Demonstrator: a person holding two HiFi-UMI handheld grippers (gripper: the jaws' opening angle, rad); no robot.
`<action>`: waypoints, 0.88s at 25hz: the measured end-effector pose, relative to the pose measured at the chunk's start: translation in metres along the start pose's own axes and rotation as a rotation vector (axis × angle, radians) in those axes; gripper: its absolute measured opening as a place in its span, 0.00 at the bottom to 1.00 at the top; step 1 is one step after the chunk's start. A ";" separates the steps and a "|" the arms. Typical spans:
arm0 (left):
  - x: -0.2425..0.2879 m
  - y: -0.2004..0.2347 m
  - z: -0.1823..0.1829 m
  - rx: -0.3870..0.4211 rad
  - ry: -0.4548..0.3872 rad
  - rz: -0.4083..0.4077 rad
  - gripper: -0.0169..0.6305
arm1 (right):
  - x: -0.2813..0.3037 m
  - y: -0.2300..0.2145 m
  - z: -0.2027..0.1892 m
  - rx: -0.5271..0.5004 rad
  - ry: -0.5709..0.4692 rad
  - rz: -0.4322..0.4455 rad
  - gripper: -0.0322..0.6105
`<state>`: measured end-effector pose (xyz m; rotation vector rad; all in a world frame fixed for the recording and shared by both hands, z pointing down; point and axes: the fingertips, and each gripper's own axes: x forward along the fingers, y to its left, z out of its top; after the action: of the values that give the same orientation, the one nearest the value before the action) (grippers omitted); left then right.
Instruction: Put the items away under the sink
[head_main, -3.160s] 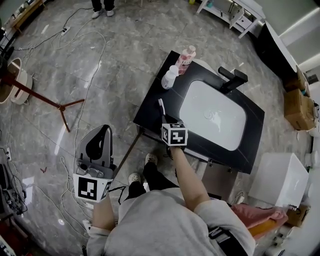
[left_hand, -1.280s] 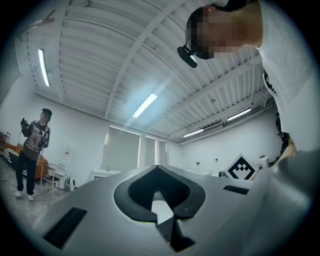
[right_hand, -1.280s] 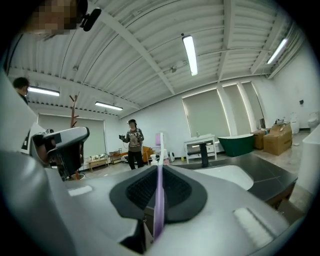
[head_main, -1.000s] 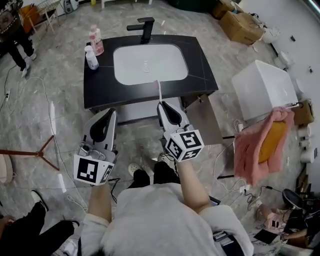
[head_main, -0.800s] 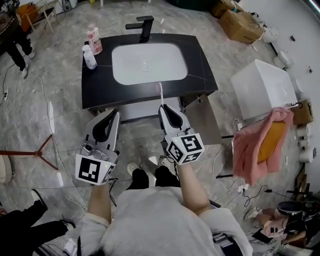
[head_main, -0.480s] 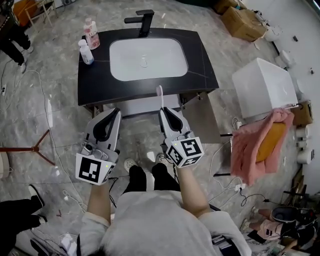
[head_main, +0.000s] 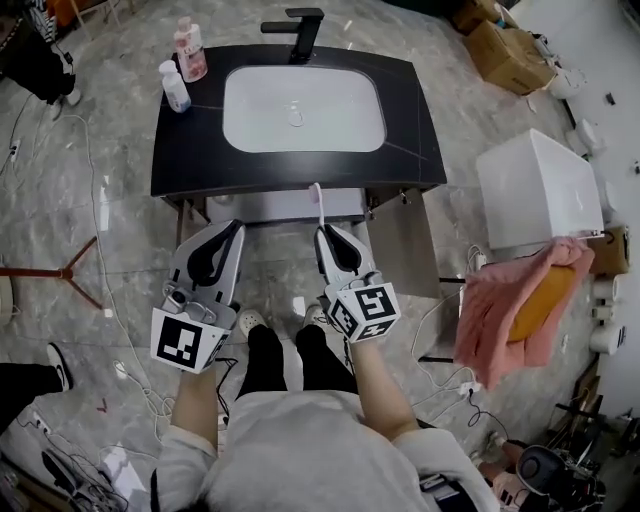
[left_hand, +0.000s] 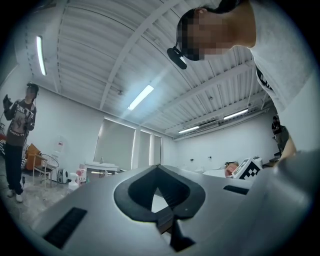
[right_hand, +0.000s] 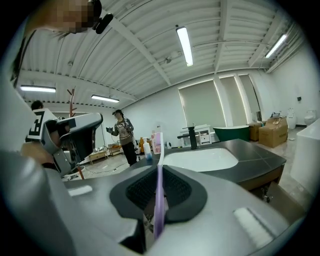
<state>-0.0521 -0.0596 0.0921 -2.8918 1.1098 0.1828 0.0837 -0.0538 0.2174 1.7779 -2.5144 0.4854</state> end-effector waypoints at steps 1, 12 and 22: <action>0.001 -0.002 -0.002 0.000 0.007 0.007 0.04 | 0.000 -0.002 -0.004 0.000 0.010 0.008 0.12; 0.010 -0.015 -0.041 -0.008 0.073 0.114 0.04 | 0.014 -0.024 -0.058 -0.029 0.120 0.121 0.12; 0.006 -0.011 -0.098 -0.026 0.135 0.170 0.04 | 0.030 -0.037 -0.121 -0.063 0.207 0.168 0.12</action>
<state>-0.0311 -0.0635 0.1887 -2.8686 1.3858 0.0061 0.0878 -0.0604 0.3472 1.4213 -2.5134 0.5579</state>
